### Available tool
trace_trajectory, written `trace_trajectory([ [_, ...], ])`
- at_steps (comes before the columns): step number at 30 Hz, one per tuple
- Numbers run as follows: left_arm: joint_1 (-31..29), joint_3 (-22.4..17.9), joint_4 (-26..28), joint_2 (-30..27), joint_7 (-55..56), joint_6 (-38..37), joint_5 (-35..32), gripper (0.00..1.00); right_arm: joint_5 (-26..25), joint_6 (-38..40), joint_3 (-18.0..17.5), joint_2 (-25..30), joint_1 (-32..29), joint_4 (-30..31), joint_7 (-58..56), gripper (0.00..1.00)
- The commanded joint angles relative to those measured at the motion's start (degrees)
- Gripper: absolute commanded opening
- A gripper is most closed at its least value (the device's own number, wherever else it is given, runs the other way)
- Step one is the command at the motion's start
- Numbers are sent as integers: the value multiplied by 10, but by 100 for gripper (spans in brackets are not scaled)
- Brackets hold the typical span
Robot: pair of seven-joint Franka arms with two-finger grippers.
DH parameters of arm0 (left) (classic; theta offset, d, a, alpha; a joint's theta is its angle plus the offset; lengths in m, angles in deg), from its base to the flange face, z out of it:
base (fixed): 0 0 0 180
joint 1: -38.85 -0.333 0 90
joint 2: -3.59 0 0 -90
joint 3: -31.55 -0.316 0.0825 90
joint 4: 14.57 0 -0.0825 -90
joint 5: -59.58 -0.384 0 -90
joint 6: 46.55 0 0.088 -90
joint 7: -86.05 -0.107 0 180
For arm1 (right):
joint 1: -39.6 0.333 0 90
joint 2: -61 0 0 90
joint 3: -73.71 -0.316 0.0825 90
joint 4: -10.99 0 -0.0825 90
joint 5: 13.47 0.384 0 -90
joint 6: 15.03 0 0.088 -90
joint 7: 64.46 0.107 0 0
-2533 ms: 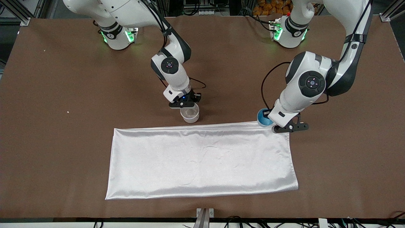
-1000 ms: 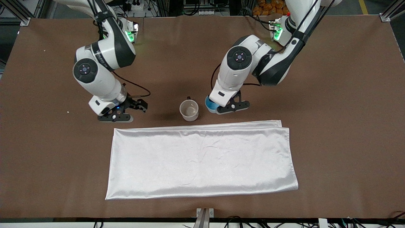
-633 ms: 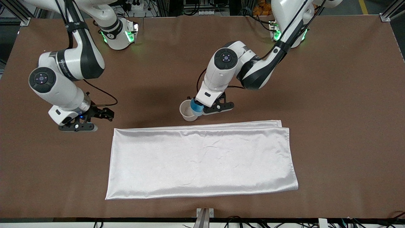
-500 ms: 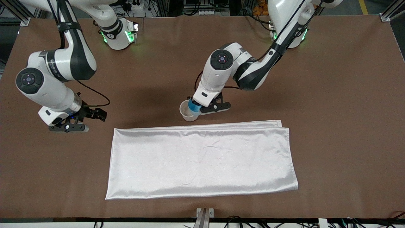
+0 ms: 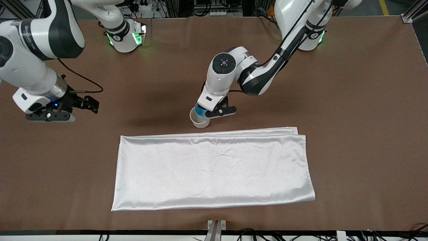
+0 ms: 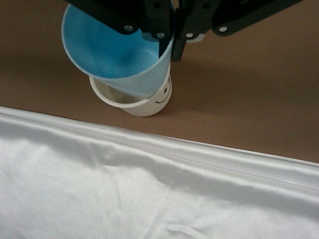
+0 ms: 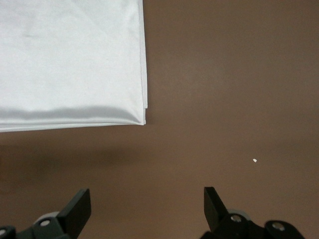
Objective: Place blue cup into white mug on table
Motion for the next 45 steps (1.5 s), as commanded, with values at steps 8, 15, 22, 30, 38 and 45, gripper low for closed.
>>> trace_trajectory([
  [8, 27, -24, -30, 29, 34, 1, -18, 0, 60, 123, -8, 15, -37, -144, -64, 100],
  [15, 27, -24, -39, 30, 30, 0, -18, 100, 52, 135, -7, 16, -37, -171, -92, 100],
  [22, 27, -24, -50, 25, 32, 0, -19, 100, 50, 157, -6, 17, -44, -181, -116, 100],
  [30, 6, -30, -48, -34, 15, -13, -38, 100, 17, 161, -6, 17, -45, -180, -116, 100],
  [38, -64, -29, -47, -116, -103, -97, -42, 100, 18, 164, -6, 17, -47, -177, -115, 100],
  [45, -125, -29, -47, -158, -166, -132, -42, 100, 21, 164, -6, 17, -47, -179, -115, 100],
])
